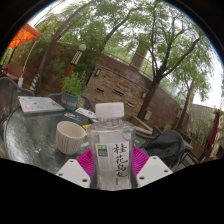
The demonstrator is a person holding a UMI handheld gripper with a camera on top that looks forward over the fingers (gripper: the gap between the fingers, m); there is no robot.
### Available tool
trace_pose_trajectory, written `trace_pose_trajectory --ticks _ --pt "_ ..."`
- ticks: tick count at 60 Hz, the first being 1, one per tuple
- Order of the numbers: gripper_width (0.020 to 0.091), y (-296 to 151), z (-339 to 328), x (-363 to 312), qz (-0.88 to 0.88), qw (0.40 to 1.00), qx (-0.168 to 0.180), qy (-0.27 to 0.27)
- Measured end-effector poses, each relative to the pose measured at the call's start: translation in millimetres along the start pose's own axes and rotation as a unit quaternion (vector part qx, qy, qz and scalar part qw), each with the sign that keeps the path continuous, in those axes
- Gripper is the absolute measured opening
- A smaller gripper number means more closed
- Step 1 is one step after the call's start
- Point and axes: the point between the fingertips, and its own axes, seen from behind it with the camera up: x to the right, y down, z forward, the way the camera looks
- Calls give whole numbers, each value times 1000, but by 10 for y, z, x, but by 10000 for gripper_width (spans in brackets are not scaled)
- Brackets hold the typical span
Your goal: Pour water
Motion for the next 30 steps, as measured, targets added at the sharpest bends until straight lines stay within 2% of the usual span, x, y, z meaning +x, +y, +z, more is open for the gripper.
trace_pose_trajectory --ticks 6,13,14,19,20,30 --pt "467 -196 337 340 -193 980 -4 41" --pt "466 -652 568 616 -417 905 -4 81" --pt "465 -648 657 607 -431 898 6 87" --pt "466 -942 714 475 -562 822 7 91" --pt "465 -940 817 504 -578 812 15 79" --pt "465 -1216 924 197 -748 655 59 92"
